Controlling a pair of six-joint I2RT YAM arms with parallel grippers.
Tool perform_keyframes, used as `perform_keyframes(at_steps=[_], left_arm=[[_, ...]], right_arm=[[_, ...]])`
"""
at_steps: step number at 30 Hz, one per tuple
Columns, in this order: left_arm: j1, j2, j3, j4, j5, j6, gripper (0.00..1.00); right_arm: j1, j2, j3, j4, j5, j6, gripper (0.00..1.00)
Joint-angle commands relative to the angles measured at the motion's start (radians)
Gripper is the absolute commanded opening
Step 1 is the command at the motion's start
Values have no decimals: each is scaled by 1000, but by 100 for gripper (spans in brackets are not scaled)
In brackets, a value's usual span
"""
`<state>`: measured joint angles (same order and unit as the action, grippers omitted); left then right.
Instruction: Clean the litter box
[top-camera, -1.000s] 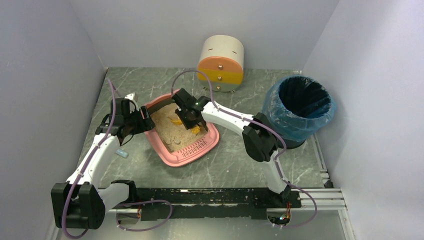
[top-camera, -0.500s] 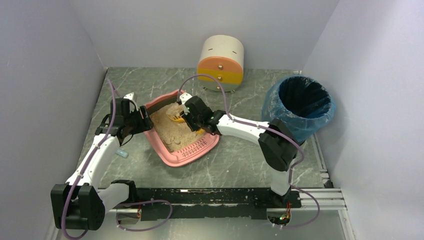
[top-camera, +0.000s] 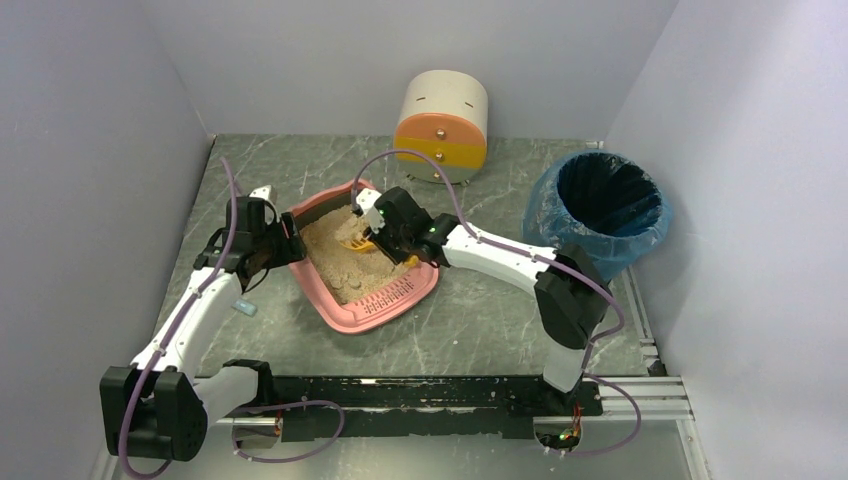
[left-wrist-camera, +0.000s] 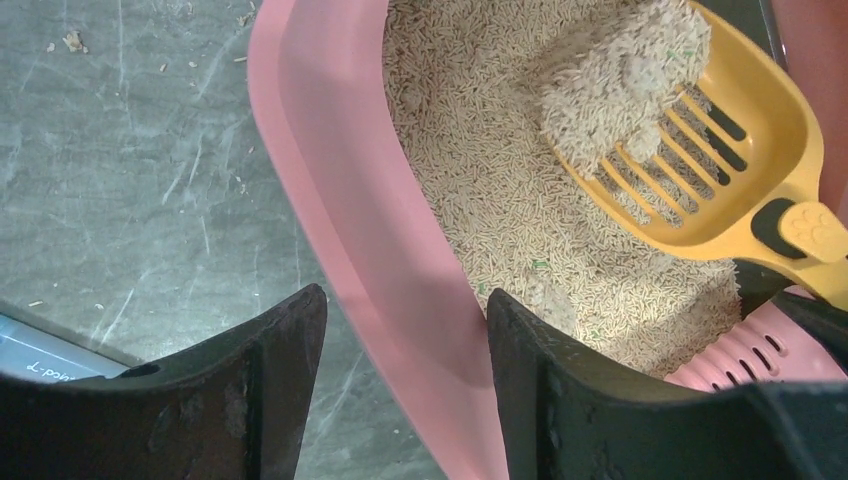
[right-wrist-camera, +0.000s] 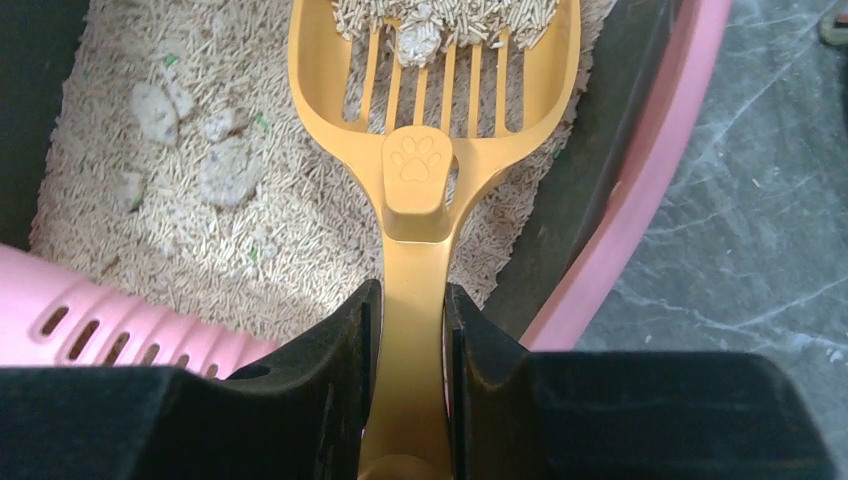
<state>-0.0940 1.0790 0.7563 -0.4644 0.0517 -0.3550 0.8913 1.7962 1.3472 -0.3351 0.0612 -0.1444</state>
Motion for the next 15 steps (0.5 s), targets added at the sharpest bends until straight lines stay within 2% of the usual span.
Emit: perform_keyframes(at_steps=[1, 7, 15], left_arm=[[-21, -7, 14, -30, -50, 6, 64], [-35, -36, 6, -19, -50, -2, 64], [-38, -20, 8, -18, -50, 10, 65]], right_arm=[[0, -37, 4, -98, -86, -35, 0], [0, -95, -29, -145, -138, -44, 0], [11, -69, 16, -336, -128, -33, 0]])
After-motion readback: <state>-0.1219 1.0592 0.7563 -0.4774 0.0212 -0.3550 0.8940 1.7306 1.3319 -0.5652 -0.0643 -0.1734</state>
